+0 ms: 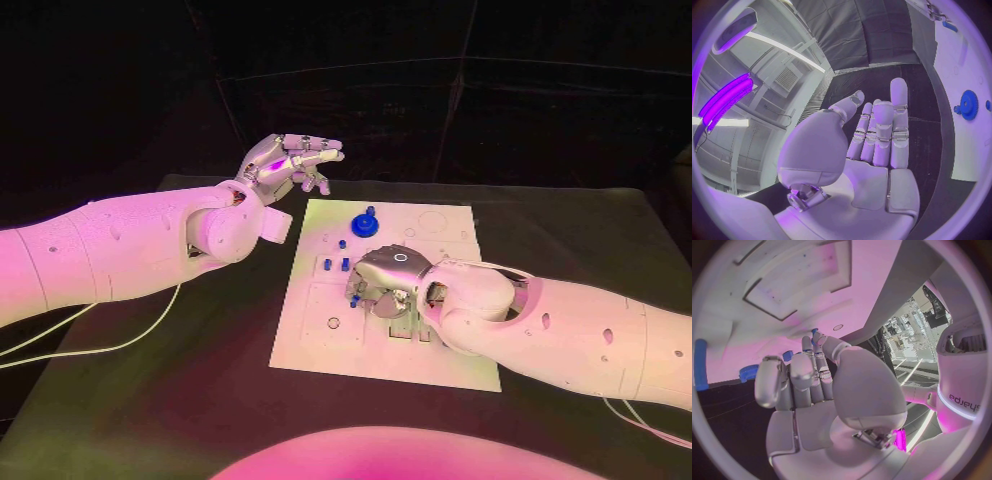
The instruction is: Assemble the parts on the task board
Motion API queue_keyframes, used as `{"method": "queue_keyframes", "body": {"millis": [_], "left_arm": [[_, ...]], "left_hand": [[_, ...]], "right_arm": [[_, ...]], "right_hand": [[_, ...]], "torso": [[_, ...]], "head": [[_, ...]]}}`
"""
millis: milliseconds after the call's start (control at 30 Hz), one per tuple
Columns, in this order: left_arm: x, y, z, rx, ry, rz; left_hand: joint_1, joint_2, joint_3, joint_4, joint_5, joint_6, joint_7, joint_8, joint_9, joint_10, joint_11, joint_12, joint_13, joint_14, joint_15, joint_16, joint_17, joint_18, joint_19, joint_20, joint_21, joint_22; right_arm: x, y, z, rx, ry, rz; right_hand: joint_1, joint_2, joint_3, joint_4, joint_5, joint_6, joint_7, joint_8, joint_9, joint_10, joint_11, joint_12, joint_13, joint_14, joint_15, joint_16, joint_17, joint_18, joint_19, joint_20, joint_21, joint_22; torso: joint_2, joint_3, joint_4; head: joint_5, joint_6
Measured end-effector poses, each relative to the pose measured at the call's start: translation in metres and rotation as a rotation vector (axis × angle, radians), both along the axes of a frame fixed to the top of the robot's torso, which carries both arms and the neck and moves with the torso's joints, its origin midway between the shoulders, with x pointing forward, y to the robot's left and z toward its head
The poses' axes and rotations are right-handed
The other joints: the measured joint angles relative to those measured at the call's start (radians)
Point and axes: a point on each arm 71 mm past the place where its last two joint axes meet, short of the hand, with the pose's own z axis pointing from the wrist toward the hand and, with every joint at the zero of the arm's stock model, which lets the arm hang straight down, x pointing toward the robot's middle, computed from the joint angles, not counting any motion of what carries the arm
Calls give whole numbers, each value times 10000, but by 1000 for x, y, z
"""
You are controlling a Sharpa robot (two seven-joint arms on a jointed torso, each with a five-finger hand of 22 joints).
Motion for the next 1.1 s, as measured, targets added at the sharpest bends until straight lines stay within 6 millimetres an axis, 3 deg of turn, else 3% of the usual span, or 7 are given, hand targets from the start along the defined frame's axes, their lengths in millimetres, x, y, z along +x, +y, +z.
{"method": "queue_keyframes", "body": {"millis": [400,700,1100], "left_arm": [[0,0,0,-5,5,-15],[0,0,0,-5,10,-16],[0,1,0,4,15,-3]], "left_hand": [[0,0,0,0,0,0,0,0,0,0,0,0,0,0,0,0,1,-1,0,0,0,1],[0,0,-6,7,0,0,0,0,0,0,0,0,0,0,0,0,-14,-1,0,0,0,-10],[0,0,-27,28,1,0,0,0,0,0,0,0,0,0,0,0,-19,-1,0,0,0,-14]], "right_arm": [[0,5,0,-204,-107,47],[1,6,-2,-405,-84,35],[1,5,-2,-492,-81,-40]], "right_hand": [[0,0,0,0,0,-1,-1,-8,-18,-37,36,-58,2,0,0,0,-62,0,0,0,0,-5],[-213,-107,-61,64,1,-175,147,-62,-69,-271,194,-289,-29,0,0,0,-188,1,-72,71,0,-57],[-213,-107,-62,62,1,-240,145,-61,-74,-300,151,-290,-20,0,0,50,-215,0,-107,107,0,-54]], "torso": [[0,-10,7],[3,-11,7],[-2,-5,6]], "head": [[7,-12],[16,-44],[19,-69]]}}
